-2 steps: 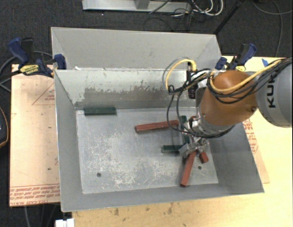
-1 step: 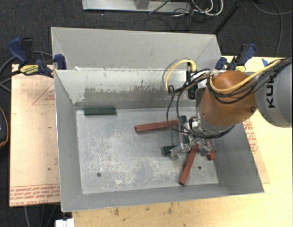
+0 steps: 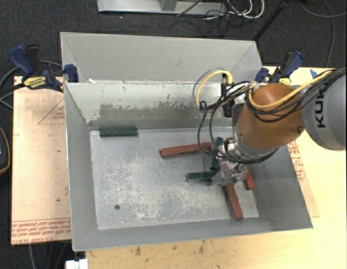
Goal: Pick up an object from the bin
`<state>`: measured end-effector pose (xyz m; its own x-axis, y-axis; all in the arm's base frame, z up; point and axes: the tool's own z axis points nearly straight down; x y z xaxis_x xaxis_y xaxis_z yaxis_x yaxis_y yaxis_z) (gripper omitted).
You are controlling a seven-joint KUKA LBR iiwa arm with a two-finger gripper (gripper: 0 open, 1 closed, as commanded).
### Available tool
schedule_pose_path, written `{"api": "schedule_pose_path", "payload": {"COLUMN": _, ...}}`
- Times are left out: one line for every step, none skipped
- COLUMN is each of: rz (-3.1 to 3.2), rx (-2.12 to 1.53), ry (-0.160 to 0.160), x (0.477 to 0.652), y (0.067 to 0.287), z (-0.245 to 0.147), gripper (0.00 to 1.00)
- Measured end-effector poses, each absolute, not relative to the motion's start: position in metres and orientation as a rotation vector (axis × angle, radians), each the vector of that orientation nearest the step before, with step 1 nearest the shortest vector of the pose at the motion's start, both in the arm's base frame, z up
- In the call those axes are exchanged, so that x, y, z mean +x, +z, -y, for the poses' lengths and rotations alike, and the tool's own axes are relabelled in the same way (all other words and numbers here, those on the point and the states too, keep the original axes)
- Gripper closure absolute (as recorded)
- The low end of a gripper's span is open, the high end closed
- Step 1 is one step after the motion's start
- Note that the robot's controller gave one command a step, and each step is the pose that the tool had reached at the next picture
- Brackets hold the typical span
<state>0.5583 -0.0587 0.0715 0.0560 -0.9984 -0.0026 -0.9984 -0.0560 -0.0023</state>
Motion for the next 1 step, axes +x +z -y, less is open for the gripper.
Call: {"api": "schedule_pose_path", "payload": {"rz": -1.663, "rx": -2.662, "ry": 0.003, "x": 0.5475, "y": 0.0762, "z": 0.0872, "gripper": 1.0}}
